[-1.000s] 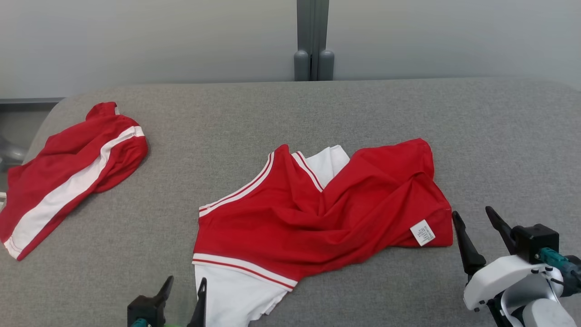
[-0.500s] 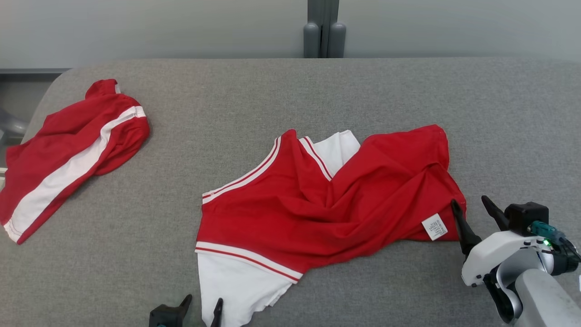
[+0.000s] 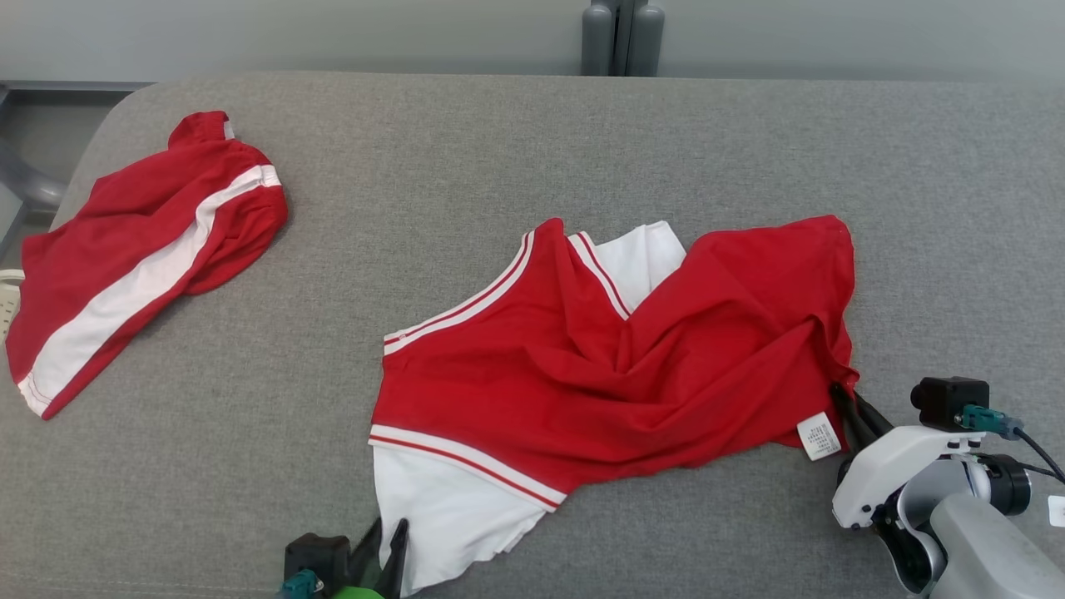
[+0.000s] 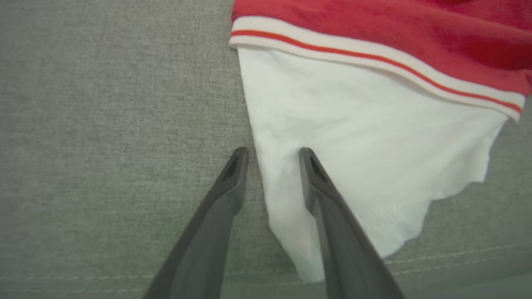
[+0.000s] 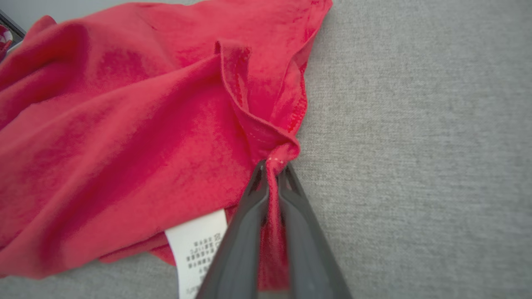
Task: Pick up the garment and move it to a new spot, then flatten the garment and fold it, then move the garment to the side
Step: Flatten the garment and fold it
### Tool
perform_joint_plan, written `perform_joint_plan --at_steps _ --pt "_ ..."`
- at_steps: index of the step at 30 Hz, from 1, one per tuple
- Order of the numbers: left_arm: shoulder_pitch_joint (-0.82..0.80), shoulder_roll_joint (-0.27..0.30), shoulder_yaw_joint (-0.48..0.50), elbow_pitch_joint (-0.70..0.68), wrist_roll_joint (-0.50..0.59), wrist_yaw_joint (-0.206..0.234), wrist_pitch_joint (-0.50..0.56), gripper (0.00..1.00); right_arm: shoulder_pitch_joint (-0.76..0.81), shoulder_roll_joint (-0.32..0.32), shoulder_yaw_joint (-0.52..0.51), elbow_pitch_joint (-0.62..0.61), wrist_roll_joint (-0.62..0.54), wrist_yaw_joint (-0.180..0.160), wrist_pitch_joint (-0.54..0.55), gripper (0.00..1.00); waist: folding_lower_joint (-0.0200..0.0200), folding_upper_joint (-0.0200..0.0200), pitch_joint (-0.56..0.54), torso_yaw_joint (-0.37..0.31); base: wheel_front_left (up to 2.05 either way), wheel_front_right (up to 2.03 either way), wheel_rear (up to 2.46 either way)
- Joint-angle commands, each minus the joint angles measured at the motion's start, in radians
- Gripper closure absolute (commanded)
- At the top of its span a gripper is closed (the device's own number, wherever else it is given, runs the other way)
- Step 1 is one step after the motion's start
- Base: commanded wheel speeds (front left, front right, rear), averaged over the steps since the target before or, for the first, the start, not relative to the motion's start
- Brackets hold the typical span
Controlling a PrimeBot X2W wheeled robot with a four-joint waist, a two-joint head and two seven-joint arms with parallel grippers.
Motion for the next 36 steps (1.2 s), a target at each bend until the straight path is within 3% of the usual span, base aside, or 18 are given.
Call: perform_joint_plan --at_steps 1,7,16,22,30,36 --pt "0.002 -0.014 -0.015 0.025 -0.015 -0.008 0.010 1.00 0.009 -0.007 0.009 0.012 0.013 -0.002 -0.010 1.00 0.0000 0.0000 -0.003 -0.002 0.00 0.00 0.00" --pt "-0.004 -0.017 -0.028 -0.009 -0.050 -0.010 -0.035 1.00 0.075 -0.029 0.023 -0.046 0.034 -0.002 -0.079 1.00 0.0000 0.0000 -0.023 -0.004 0.00 0.00 0.00" --pt "0.001 -0.006 0.012 -0.159 -0.101 0.002 -0.069 1.00 0.227 -0.054 -0.011 -0.331 -0.013 -0.002 -0.097 1.00 0.0000 0.0000 -0.046 -0.047 0.00 0.00 0.00" --pt "-0.048 0.021 0.034 -0.256 -0.121 0.005 -0.055 1.00 0.228 -0.043 -0.055 -0.459 -0.053 -0.002 -0.052 1.00 0.0000 0.0000 -0.046 -0.079 0.00 0.00 0.00" --pt "-0.226 0.056 0.064 -0.271 -0.177 -0.006 -0.007 1.00 0.065 -0.011 -0.084 -0.455 -0.054 -0.002 0.025 1.00 0.0000 0.0000 -0.002 -0.101 0.00 0.00 0.00" --pt "-0.531 0.115 0.063 -0.162 -0.255 -0.015 0.062 1.00 -0.255 0.018 -0.052 -0.299 0.005 -0.001 0.121 1.00 0.0000 0.0000 0.093 -0.131 0.00 0.00 0.00"
